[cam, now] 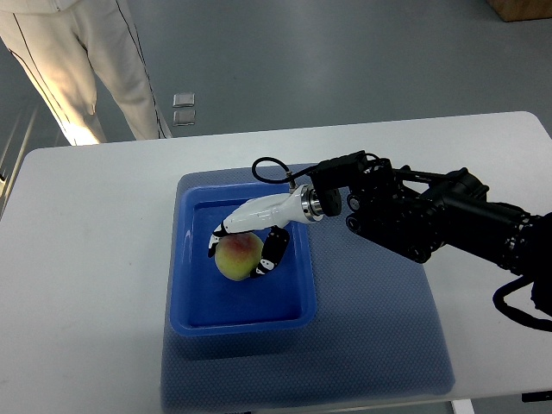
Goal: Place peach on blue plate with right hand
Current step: 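Lift the peach and carry it into the blue tray, then open the right hand to release the peach in the tray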
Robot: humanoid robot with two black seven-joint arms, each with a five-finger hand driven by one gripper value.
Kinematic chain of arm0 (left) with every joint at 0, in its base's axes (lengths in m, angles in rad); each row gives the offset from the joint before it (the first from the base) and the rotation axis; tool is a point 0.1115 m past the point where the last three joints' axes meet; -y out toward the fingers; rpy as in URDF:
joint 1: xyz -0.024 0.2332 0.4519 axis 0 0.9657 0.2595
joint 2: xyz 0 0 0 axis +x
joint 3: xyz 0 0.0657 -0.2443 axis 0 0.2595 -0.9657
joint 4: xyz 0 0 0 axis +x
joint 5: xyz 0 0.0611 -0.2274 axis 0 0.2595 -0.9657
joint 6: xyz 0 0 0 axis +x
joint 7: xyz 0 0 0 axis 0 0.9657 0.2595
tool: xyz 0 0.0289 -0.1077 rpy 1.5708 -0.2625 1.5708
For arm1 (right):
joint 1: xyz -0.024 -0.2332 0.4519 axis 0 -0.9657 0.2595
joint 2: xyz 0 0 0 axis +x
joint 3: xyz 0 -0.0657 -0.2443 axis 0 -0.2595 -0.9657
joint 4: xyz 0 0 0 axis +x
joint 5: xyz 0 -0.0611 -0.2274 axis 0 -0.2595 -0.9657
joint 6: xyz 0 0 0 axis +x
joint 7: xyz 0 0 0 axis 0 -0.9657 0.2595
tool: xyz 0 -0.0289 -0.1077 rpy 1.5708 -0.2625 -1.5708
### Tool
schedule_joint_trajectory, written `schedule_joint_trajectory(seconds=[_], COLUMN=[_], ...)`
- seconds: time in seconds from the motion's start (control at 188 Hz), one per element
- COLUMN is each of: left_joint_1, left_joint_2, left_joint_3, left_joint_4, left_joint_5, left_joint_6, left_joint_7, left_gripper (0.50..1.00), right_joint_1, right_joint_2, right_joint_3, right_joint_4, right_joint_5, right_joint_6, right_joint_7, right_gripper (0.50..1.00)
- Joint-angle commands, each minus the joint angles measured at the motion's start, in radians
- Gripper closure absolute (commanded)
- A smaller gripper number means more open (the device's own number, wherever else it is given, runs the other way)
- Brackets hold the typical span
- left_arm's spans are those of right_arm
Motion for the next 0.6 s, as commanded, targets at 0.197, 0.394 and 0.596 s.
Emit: schedule_joint_trajectory(seconds=[0.197, 0.394, 0.596], left_joint_1=[0.0, 0.0, 0.0], left_joint_2=[0.0, 0.0, 0.0], left_joint_3=[0.0, 0.0, 0.0], left_joint_4=[0.0, 0.0, 0.0], left_joint_5=[0.0, 0.0, 0.0], left_joint_6=[0.0, 0.0, 0.0], left_joint_7=[0.0, 0.0, 0.0], left_gripper=[0.5, 0.5, 0.5], right_joint_1=[-0.005, 0.001, -0.021], right_joint_2=[0.001, -0.025, -0.11], right_joint_3=[0.004, 0.023, 0.119], right_joint_4=[0.001, 0.004, 0.001], right_joint_5=[0.009, 0.065, 0.327], right_joint_6=[0.012, 0.013, -0.001], right_joint_7=[0.002, 0.002, 0.002], right_gripper=[0.574, 0.572, 0.572])
